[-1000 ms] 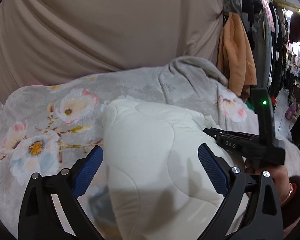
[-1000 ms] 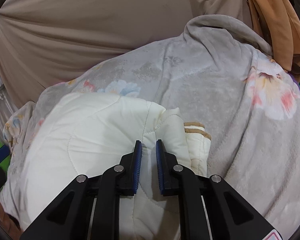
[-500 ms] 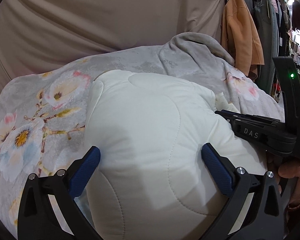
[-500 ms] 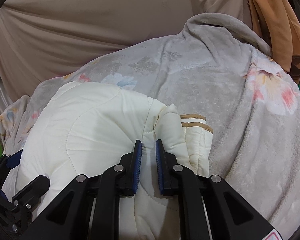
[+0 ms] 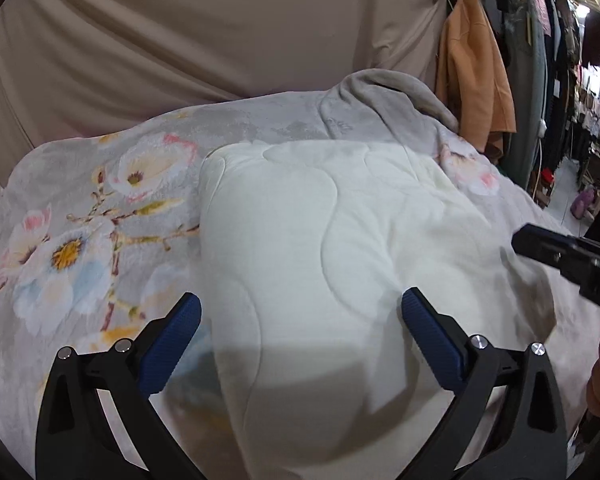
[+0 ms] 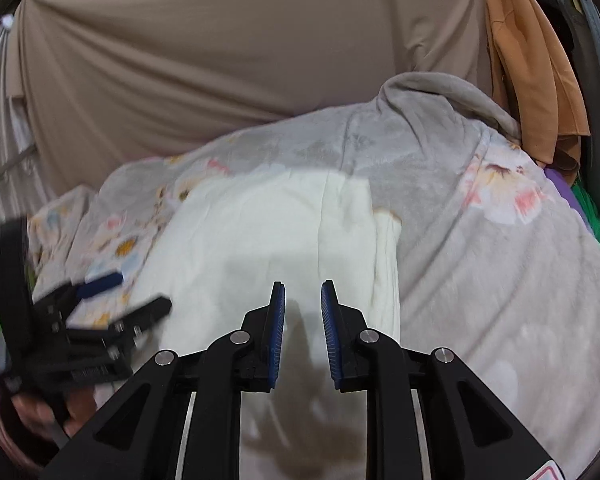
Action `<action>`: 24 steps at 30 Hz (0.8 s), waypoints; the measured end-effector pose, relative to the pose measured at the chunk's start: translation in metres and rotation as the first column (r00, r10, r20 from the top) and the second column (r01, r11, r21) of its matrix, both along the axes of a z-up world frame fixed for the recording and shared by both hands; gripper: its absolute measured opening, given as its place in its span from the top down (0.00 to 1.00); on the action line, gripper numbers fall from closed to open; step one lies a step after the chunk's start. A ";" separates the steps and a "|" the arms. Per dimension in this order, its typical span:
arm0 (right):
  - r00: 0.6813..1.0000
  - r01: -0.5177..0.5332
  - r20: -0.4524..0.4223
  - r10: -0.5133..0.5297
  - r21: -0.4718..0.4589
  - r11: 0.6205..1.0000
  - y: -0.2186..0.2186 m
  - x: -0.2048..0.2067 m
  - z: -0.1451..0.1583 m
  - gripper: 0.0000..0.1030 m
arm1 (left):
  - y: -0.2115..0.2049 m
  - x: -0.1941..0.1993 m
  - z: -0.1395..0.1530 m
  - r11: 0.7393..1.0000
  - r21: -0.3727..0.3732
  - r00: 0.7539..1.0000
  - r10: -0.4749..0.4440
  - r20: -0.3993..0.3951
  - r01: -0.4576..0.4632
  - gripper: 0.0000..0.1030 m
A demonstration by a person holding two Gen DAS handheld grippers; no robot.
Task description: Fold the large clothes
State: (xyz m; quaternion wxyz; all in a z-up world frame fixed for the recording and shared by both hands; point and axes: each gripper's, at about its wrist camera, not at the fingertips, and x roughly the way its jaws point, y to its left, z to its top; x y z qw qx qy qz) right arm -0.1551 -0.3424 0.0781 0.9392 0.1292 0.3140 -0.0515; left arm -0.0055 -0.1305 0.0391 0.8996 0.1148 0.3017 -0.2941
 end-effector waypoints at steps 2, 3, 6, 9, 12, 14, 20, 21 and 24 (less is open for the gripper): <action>0.999 0.005 -0.048 -0.006 -0.012 1.000 0.002 -0.008 -0.016 0.91 | 0.006 -0.008 -0.010 1.000 0.019 1.000 -0.007 -0.017 0.007 0.05; 0.998 0.013 -0.067 -0.013 -0.011 1.000 0.001 -0.011 -0.028 0.92 | 0.007 -0.009 -0.015 1.000 0.020 0.999 -0.010 -0.034 0.011 0.04; 0.997 0.019 -0.081 -0.014 0.060 0.998 -0.008 -0.011 -0.053 0.94 | 0.009 -0.008 -0.030 1.000 -0.006 0.995 -0.013 -0.096 0.012 0.04; 0.998 0.025 -0.058 -0.021 0.072 0.997 -0.010 -0.009 -0.069 0.95 | 0.009 0.001 -0.041 0.999 -0.039 0.987 -0.009 -0.157 0.003 0.04; 0.998 0.026 -0.054 -0.021 0.095 0.995 -0.012 -0.009 -0.067 0.95 | 0.009 0.003 -0.042 0.999 -0.042 0.985 -0.002 -0.171 -0.006 0.04; 0.999 0.028 -0.050 -0.022 0.132 0.991 -0.017 -0.011 -0.060 0.95 | 0.011 0.002 -0.036 0.999 -0.041 0.984 0.004 -0.180 -0.011 0.04; 0.995 0.060 0.073 -0.073 0.172 0.983 -0.035 -0.027 -0.002 0.38 | 0.023 -0.006 0.003 0.998 -0.053 0.994 0.019 -0.105 -0.025 0.05; 0.993 0.077 0.080 -0.090 0.154 0.985 -0.037 -0.025 0.004 0.36 | 0.025 -0.005 0.009 0.998 -0.059 0.995 0.021 -0.097 -0.027 0.05; 0.992 0.107 0.051 -0.115 0.139 0.984 -0.047 -0.012 0.009 0.35 | 0.030 0.001 0.021 0.996 -0.068 0.996 0.043 -0.080 -0.048 0.05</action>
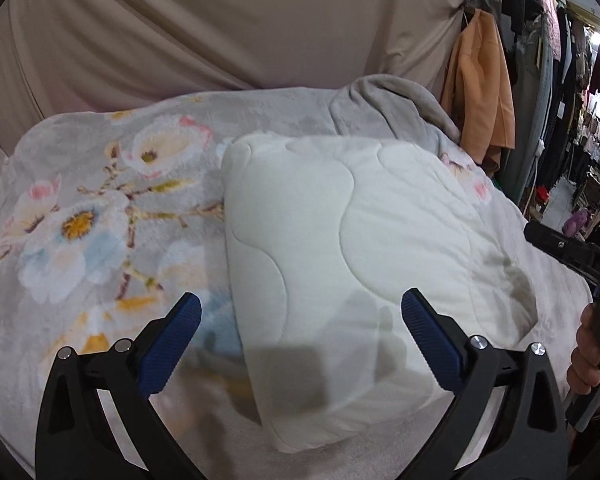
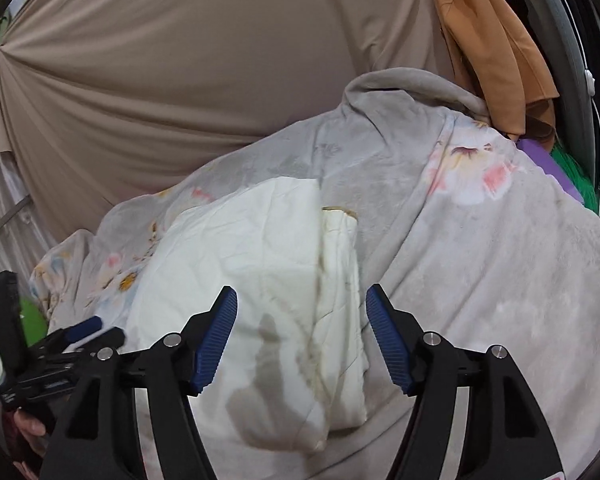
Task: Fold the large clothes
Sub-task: 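Grip the jacket bundle with both tools and lift it off the blanket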
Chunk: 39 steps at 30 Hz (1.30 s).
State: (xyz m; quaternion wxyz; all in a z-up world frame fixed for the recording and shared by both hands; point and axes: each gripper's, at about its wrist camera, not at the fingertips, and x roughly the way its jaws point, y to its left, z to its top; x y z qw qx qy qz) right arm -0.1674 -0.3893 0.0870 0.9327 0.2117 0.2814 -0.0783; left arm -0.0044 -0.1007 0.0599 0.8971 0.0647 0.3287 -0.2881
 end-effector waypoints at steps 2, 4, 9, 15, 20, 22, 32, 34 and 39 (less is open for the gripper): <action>1.000 -0.007 -0.026 0.008 0.029 1.000 -0.006 0.011 -0.004 0.33 | 0.002 0.008 0.004 1.000 0.000 1.000 0.016 -0.005 -0.016 0.05; 0.997 -0.025 -0.066 0.029 0.060 0.998 -0.009 0.023 -0.012 0.32 | 0.002 0.015 0.004 1.000 0.003 0.999 0.028 -0.019 -0.028 0.05; 0.987 -0.056 -0.145 0.072 0.108 0.993 -0.009 0.047 -0.037 0.30 | -0.007 0.032 -0.006 0.999 0.035 0.998 0.026 -0.063 -0.024 0.05; 0.982 -0.072 -0.161 0.096 0.150 0.986 -0.013 0.057 -0.052 0.25 | -0.015 0.045 -0.022 1.000 0.017 0.992 0.007 -0.123 -0.005 0.04; 0.979 -0.090 -0.162 0.120 0.185 0.979 -0.018 0.061 -0.062 0.22 | -0.025 0.055 -0.033 1.000 -0.006 0.986 -0.022 -0.165 0.021 0.04; 0.978 -0.101 -0.159 0.137 0.214 0.972 -0.020 0.064 -0.067 0.22 | -0.030 0.057 -0.037 1.000 -0.011 0.985 -0.030 -0.171 0.029 0.04; 0.977 -0.133 -0.118 0.175 0.303 0.944 -0.027 0.072 -0.084 0.21 | -0.043 0.059 -0.042 1.000 0.006 0.991 -0.030 -0.134 0.031 0.04; 0.977 -0.141 -0.110 0.182 0.305 0.942 -0.026 0.074 -0.084 0.21 | -0.043 0.059 -0.043 0.999 0.009 0.991 -0.035 -0.132 0.036 0.04; 0.975 -0.176 -0.079 0.207 0.292 0.940 -0.023 0.072 -0.079 0.44 | -0.039 0.060 -0.036 0.999 -0.006 0.986 -0.052 -0.158 0.052 0.04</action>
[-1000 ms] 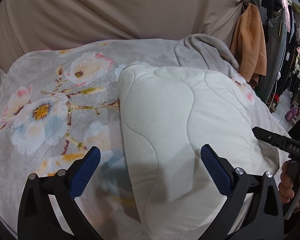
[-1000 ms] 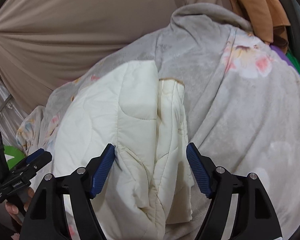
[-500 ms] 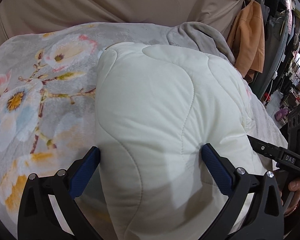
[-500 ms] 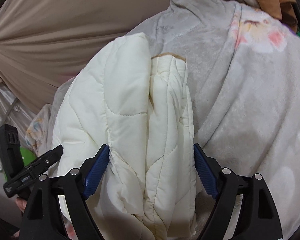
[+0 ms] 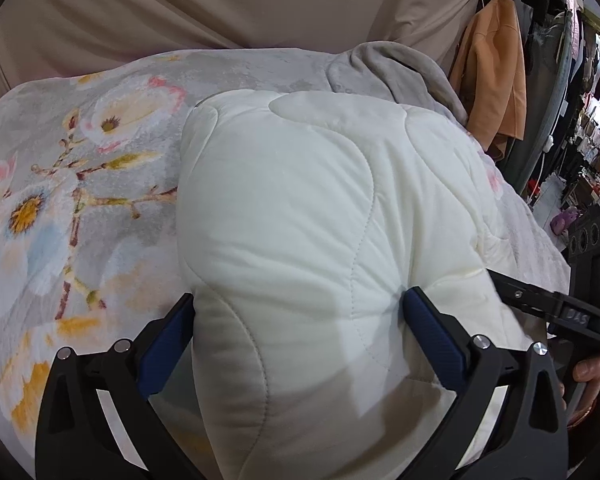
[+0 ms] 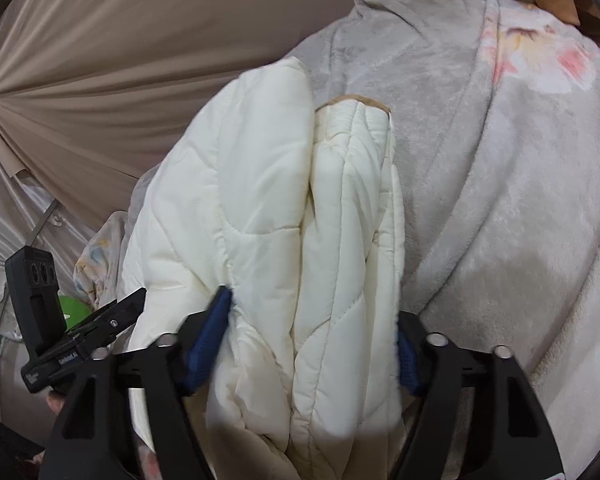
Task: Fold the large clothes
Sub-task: 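Grip the jacket bundle with both tools and lift it off the blanket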
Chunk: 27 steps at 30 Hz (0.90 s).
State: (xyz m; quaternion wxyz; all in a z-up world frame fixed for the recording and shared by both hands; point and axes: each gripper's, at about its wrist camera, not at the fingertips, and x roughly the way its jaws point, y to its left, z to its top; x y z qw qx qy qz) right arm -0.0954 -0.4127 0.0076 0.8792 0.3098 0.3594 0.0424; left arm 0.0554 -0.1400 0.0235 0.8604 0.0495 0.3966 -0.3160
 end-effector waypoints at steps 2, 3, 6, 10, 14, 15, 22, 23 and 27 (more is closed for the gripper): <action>1.000 -0.003 0.014 0.003 -0.023 1.000 0.001 -0.003 0.005 0.57 | 0.008 0.001 0.005 1.000 -0.021 1.000 -0.014 -0.026 0.014 0.06; 1.000 -0.004 0.017 0.005 -0.021 1.000 0.001 -0.004 0.005 0.58 | 0.016 0.003 0.008 0.999 -0.038 0.999 -0.016 -0.040 0.014 0.07; 1.000 -0.010 0.022 0.010 -0.003 1.000 -0.002 -0.004 0.002 0.59 | 0.041 0.007 0.012 0.998 -0.066 0.998 0.015 -0.055 -0.019 0.06; 0.999 -0.027 0.027 0.027 0.029 0.999 -0.007 -0.002 -0.004 0.51 | 0.054 0.023 -0.006 0.993 -0.119 0.982 -0.028 -0.189 0.005 0.05; 0.999 -0.031 0.026 0.029 0.086 0.996 -0.012 0.000 -0.011 0.43 | 0.039 0.031 -0.025 0.975 -0.205 0.945 -0.140 -0.294 0.081 0.04; 0.999 -0.031 0.026 0.028 0.101 0.994 -0.012 0.000 -0.012 0.43 | 0.033 0.031 -0.028 0.975 -0.205 0.943 -0.148 -0.297 0.089 0.04; 0.998 0.022 0.061 -0.022 -0.005 1.000 0.003 -0.010 0.014 0.68 | 0.016 0.004 0.002 0.986 -0.111 0.981 -0.139 -0.134 0.125 0.29; 0.997 0.031 0.069 -0.029 -0.020 0.999 0.007 -0.011 0.020 0.70 | 0.017 0.000 0.008 0.986 -0.105 0.983 -0.144 -0.110 0.133 0.32; 0.991 0.056 0.124 -0.047 -0.070 0.996 0.022 -0.019 0.048 0.71 | 0.025 -0.013 0.038 0.982 -0.104 0.987 -0.159 -0.012 0.156 0.37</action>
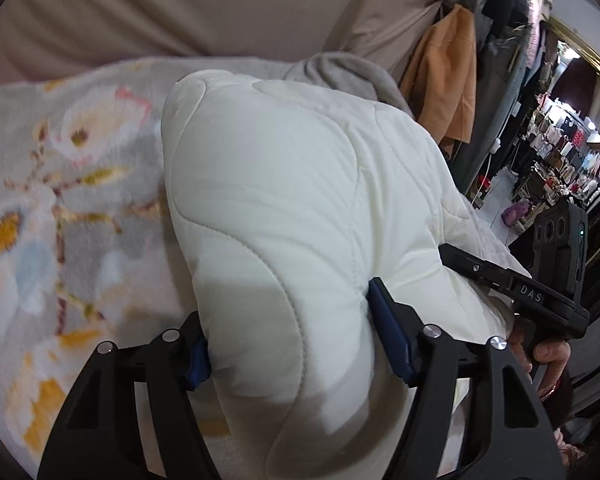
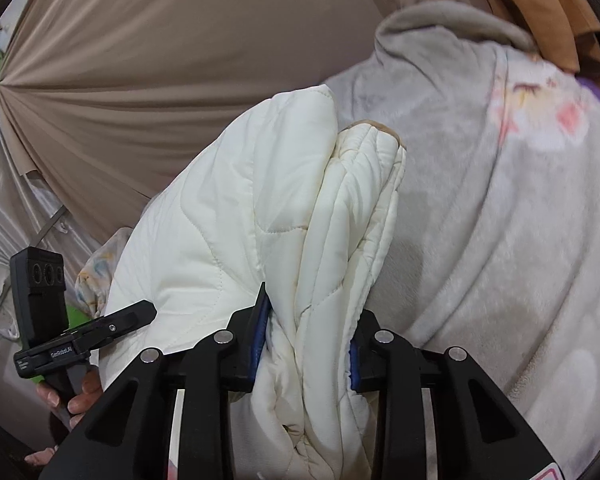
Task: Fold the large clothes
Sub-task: 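Grip the jacket bundle with both tools and lift it off the blanket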
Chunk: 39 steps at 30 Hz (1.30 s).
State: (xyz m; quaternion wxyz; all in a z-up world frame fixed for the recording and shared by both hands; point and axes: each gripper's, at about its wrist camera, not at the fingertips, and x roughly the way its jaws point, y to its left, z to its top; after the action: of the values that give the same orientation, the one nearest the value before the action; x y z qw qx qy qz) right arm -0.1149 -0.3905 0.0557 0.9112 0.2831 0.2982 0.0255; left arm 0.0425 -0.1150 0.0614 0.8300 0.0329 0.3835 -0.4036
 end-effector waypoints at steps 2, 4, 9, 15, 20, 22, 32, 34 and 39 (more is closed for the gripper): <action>0.999 0.007 0.040 -0.006 -0.030 1.000 0.009 -0.006 0.017 0.71 | 0.007 -0.008 0.018 1.000 -0.015 0.998 -0.005 0.062 0.006 0.37; 0.996 0.013 0.085 -0.007 -0.067 0.998 0.018 -0.011 0.036 0.71 | 0.013 -0.015 0.036 0.999 -0.030 0.993 -0.006 0.120 0.009 0.37; 0.981 0.024 0.194 0.005 -0.145 0.989 0.046 -0.016 0.083 0.71 | 0.038 -0.030 0.081 0.998 -0.068 0.964 0.016 0.264 0.002 0.37; 0.961 0.021 0.275 0.032 -0.187 0.982 0.076 -0.004 0.123 0.71 | 0.069 -0.033 0.120 0.995 -0.101 0.926 0.064 0.372 -0.029 0.37; 0.945 0.011 0.321 0.065 -0.230 0.973 0.110 0.013 0.149 0.71 | 0.099 -0.024 0.142 0.991 -0.123 0.896 0.100 0.432 -0.051 0.37; 0.938 0.005 0.337 0.079 -0.241 0.970 0.121 0.021 0.155 0.71 | 0.111 -0.020 0.149 0.990 -0.129 0.883 0.111 0.456 -0.058 0.37; 0.928 -0.035 0.352 0.123 -0.247 0.968 0.159 0.080 0.160 0.70 | 0.143 0.026 0.154 0.983 -0.142 0.850 0.171 0.498 -0.115 0.36; 0.932 -0.042 0.340 0.126 -0.244 0.969 0.163 0.095 0.156 0.70 | 0.149 0.038 0.150 0.982 -0.143 0.852 0.178 0.492 -0.122 0.36; 0.949 -0.064 0.284 0.134 -0.241 0.968 0.167 0.138 0.132 0.70 | 0.153 0.078 0.125 0.981 -0.134 0.871 0.184 0.455 -0.137 0.36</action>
State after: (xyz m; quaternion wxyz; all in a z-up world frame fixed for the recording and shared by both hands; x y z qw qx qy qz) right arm 0.0233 -0.2230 0.1878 0.9698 0.1538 0.1721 0.0794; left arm 0.1204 0.0380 0.1866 0.9289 0.0563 0.1545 -0.3319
